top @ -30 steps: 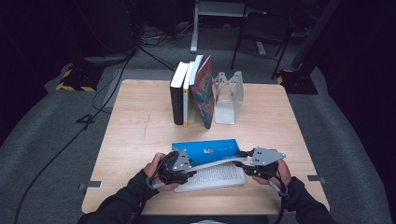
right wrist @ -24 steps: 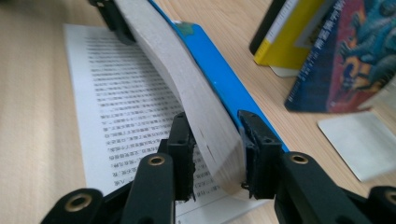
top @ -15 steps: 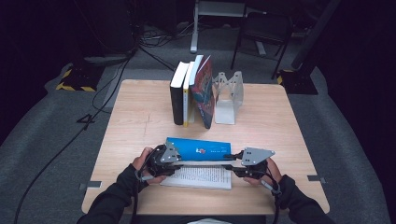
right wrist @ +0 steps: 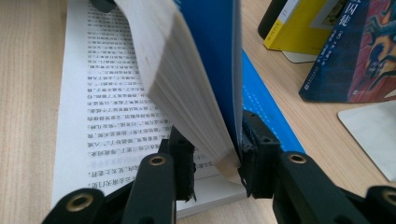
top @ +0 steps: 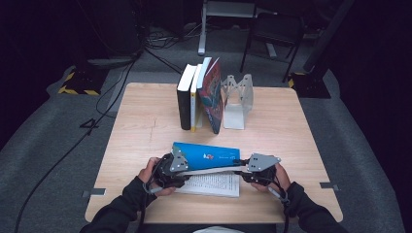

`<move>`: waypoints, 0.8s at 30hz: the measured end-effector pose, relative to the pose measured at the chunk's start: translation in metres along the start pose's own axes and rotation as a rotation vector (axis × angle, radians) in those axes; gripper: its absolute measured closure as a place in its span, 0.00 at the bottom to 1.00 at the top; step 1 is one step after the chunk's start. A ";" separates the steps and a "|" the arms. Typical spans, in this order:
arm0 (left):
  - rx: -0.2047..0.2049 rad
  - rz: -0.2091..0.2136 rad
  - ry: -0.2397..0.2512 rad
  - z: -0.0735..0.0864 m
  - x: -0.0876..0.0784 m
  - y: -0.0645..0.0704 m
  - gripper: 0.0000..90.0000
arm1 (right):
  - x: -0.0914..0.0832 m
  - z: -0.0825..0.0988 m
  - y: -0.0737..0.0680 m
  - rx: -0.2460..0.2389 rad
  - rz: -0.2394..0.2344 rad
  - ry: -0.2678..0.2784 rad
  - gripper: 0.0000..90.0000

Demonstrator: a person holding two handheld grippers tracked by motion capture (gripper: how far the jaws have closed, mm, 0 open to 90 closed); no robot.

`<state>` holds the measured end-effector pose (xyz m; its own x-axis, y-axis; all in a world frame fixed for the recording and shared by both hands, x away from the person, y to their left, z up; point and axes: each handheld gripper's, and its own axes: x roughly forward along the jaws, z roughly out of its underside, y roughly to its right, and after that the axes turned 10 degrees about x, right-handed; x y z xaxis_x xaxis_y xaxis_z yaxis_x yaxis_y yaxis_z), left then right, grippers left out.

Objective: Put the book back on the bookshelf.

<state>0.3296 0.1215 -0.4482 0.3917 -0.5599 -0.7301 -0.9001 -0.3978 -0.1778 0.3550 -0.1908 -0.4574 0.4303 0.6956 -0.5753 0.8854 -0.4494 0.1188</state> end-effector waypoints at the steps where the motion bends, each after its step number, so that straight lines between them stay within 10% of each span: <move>1: -0.012 0.003 0.010 -0.005 0.001 0.006 0.59 | 0.000 -0.001 -0.001 -0.006 0.004 -0.001 0.75; 5: 0.049 -0.075 -0.030 -0.018 0.013 0.022 0.53 | 0.000 -0.004 -0.005 -0.011 0.024 0.005 0.75; 14: 0.030 -0.104 -0.016 -0.030 0.018 0.025 0.54 | 0.000 -0.016 -0.009 -0.009 0.021 0.002 0.75; 21: 0.117 -0.164 -0.041 -0.036 0.023 0.030 0.79 | 0.004 -0.019 -0.013 -0.030 0.015 -0.010 0.71; 24: 0.080 -0.139 -0.008 -0.033 0.019 0.025 0.83 | 0.003 -0.015 -0.003 0.031 0.028 0.014 0.54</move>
<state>0.3209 0.0770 -0.4443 0.5124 -0.4977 -0.6998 -0.8497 -0.4117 -0.3294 0.3566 -0.1788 -0.4471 0.4572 0.6906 -0.5604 0.8674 -0.4854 0.1095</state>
